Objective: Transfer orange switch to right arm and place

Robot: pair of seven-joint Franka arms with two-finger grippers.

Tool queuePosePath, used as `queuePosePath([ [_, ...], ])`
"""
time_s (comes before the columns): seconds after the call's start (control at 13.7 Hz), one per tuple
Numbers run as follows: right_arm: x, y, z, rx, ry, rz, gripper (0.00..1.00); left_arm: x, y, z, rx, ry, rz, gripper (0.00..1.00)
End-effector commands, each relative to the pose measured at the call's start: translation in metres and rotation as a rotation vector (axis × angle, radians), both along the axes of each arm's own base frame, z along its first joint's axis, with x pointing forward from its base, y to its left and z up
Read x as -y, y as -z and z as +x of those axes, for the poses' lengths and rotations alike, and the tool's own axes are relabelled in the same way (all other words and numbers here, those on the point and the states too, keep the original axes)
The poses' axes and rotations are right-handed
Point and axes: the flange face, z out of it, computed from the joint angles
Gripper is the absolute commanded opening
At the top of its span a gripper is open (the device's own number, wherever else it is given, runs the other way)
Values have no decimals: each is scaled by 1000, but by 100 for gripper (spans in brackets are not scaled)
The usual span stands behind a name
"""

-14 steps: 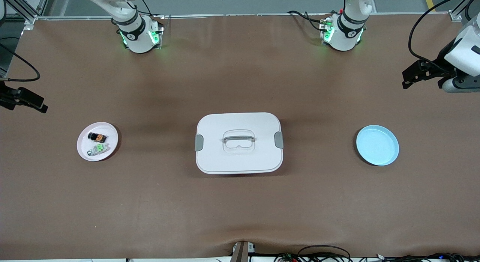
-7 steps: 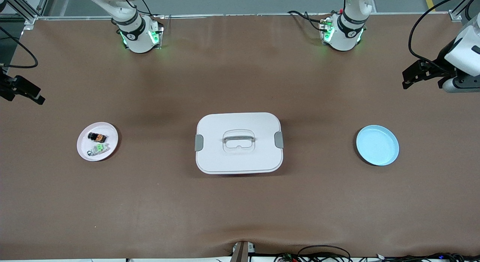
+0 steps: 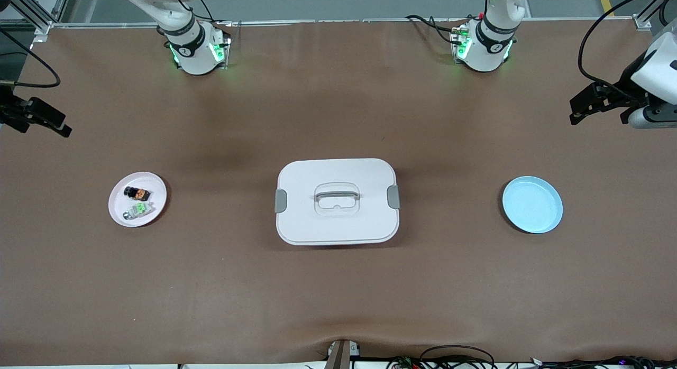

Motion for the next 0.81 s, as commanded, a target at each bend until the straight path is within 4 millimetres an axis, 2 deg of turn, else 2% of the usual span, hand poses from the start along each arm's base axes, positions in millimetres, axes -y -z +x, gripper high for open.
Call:
queuePosePath([
  [0.0,-3,-8,-2,-7,-6,2,100,-3,-8,-1,12,9,2,100],
  [0.73,1,-25,4,20,-32,-38,100,-2,-6,2,-3,10,2,100],
])
